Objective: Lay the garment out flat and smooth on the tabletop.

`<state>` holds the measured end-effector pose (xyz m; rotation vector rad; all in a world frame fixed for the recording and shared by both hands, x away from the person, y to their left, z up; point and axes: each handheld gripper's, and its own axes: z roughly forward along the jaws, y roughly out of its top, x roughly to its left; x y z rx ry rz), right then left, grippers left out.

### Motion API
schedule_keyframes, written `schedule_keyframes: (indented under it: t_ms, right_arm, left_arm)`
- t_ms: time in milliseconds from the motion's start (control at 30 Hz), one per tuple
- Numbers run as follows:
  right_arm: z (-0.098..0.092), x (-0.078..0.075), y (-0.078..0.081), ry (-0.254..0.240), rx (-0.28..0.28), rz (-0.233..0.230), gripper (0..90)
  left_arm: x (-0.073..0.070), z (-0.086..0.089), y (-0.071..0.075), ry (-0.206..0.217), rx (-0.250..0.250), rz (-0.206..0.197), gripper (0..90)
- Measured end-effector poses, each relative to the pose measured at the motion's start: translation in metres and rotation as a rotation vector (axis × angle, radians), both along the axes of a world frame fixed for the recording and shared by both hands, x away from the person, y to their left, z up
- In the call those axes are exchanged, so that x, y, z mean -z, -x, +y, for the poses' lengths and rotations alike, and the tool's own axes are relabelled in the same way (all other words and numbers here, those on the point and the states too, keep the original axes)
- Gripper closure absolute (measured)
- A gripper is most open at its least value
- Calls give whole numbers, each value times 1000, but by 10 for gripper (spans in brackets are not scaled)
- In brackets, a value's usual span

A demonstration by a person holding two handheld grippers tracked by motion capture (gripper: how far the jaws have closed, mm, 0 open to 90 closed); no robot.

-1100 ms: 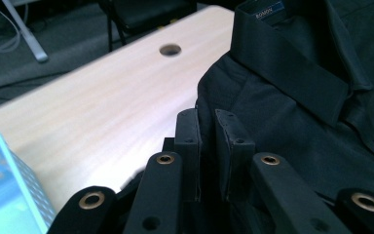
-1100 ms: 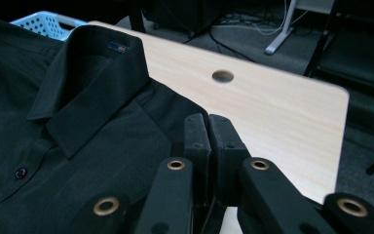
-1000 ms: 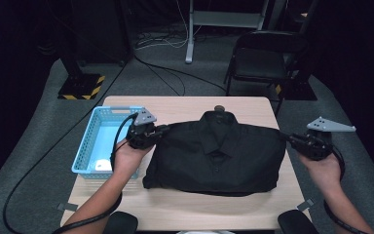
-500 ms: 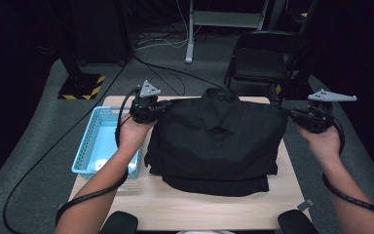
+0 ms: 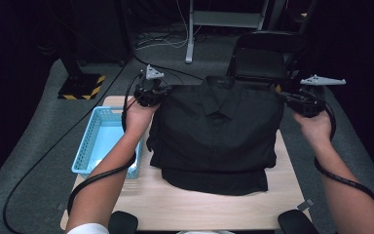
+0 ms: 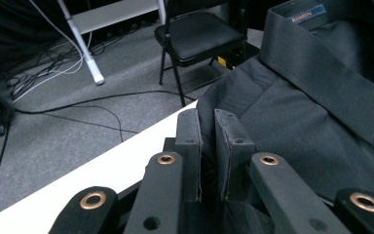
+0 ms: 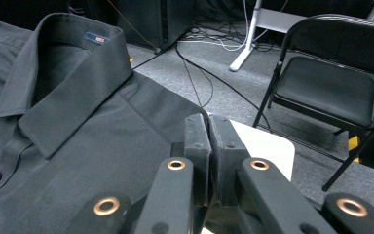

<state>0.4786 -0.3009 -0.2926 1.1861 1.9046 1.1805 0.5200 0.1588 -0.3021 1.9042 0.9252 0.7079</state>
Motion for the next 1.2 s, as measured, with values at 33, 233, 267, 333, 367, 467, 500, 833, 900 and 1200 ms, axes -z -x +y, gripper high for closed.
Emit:
schedule_keyframes:
  t_ms: [33, 233, 267, 333, 367, 467, 500, 833, 900, 1200]
  right_arm:
    - [1, -1, -3, -1, 4, 3, 870]
    - [8, -2, -27, 2, 46, 10, 871]
    - [9, -2, -31, 11, 55, 7, 871]
    - [11, -2, -35, 17, 62, 6, 871]
    - [12, -2, -38, 22, 70, 4, 871]
    - [16, 2, -49, 29, 96, 9, 871]
    - [18, 5, -53, 33, 104, 14, 871]
    - [22, 36, -80, 77, 177, 69, 871]
    - [21, 43, -84, 77, 192, 86, 871]
    - [20, 73, -95, 72, 218, 120, 870]
  left_arm:
    - [0, 0, -4, 2, -7, 1, 809]
    - [2, -3, -30, 5, -50, 11, 810]
    - [2, -3, -33, 7, -51, 9, 810]
    - [3, -4, -36, 9, -55, 6, 810]
    - [4, -4, -40, 10, -63, 9, 810]
    - [12, -6, -53, 17, -86, 23, 810]
    - [15, -7, -56, 19, -91, 28, 810]
    - [51, -18, -86, 7, -125, 82, 810]
    - [59, -21, -90, 5, -132, 93, 809]
    - [84, -28, -99, 3, -137, 122, 808]
